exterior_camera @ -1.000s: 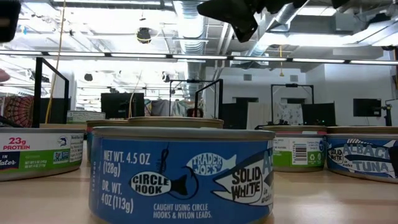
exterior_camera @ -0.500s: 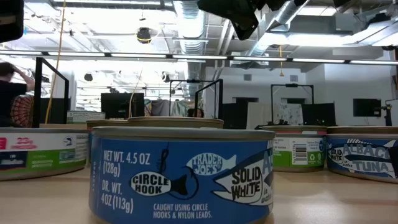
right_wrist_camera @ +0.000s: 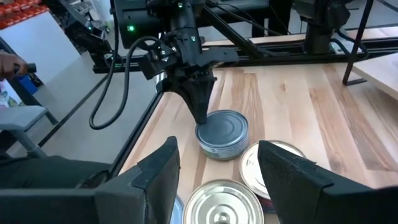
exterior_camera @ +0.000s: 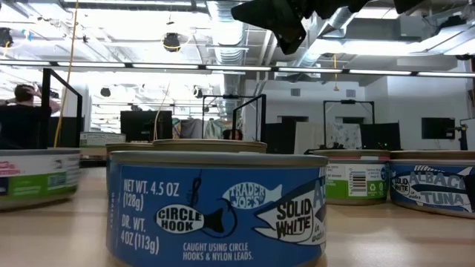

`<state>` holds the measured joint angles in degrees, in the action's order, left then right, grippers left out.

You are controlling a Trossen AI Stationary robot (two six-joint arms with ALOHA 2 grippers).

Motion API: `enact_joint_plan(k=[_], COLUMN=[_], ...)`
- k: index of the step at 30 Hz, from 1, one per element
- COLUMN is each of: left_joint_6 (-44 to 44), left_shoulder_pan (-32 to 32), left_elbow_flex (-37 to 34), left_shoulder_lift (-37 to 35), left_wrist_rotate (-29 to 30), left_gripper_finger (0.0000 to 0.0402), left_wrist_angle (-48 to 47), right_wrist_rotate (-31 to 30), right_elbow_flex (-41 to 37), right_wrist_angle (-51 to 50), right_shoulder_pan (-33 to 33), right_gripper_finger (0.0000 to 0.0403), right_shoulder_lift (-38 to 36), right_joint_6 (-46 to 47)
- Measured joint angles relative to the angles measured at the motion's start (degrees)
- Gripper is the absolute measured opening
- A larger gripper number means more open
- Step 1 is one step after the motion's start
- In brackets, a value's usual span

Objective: Stack canned seafood by type on shelf
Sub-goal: Stack the green white tuna can on top of the green white tuna can on the shelf

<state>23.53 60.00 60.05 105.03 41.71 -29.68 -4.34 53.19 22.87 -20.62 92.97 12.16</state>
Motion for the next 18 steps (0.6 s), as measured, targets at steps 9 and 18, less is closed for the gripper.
enact_joint_plan(k=[9, 18], left_joint_6=[4.0, 0.3], left_shoulder_pan=[0.5, 0.4], left_elbow_flex=[0.4, 0.2], left_shoulder_lift=[0.0, 0.3], left_wrist_rotate=[-0.5, 6.3], left_gripper_finger=[0.0000, 0.0000], left_wrist_angle=[-2.0, -5.8], right_wrist_rotate=[-0.6, -1.9], right_elbow_flex=[0.0, 0.0], right_wrist_angle=[-0.1, 0.3], right_shoulder_pan=[-0.3, -1.4], right_gripper_finger=[0.0244, 0.0244], right_shoulder_lift=[0.1, 1.0], right_joint_6=[0.2, -0.6])
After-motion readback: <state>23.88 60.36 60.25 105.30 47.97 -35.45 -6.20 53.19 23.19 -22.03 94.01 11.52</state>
